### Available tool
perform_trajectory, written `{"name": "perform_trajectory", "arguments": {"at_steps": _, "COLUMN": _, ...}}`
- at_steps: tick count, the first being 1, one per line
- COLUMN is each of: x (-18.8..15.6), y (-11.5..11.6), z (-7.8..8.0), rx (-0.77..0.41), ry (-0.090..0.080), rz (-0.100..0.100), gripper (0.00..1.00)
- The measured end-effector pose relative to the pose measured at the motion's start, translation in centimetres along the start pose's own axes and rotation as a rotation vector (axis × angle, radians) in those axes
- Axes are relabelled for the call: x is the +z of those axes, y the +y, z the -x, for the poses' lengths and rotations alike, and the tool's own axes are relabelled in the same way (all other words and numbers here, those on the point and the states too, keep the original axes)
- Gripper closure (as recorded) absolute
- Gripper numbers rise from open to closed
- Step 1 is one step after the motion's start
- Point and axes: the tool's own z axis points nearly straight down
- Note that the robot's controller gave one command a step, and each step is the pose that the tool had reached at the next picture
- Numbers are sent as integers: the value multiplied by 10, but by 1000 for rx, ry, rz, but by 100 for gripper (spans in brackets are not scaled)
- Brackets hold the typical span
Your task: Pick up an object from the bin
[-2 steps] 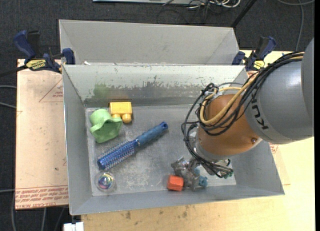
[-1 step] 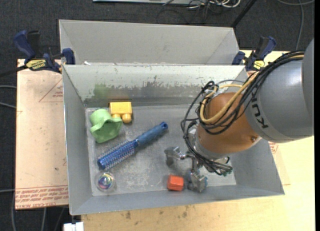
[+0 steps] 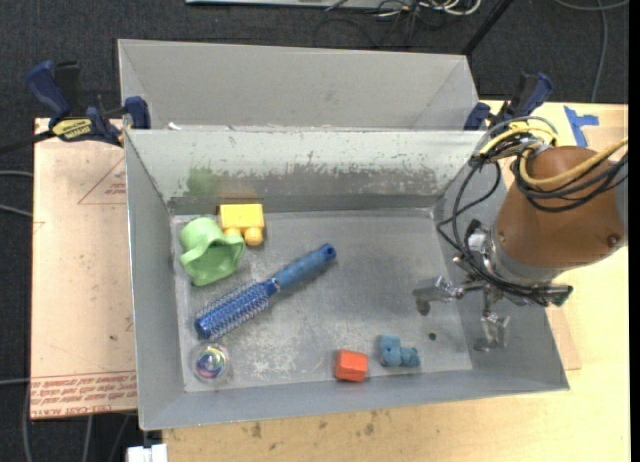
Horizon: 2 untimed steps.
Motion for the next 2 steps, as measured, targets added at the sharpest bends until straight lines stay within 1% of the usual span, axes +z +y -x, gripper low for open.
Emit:
{"name": "perform_trajectory", "arguments": {"at_steps": 1, "x": 29, "y": 4, "z": 134, "rx": -208, "ry": -6, "rz": 4, "gripper": 0}}
{"name": "perform_trajectory", "arguments": {"at_steps": 2, "x": 6, "y": 54, "z": 75, "rx": -604, "ry": 0, "rz": 7, "gripper": 0}}
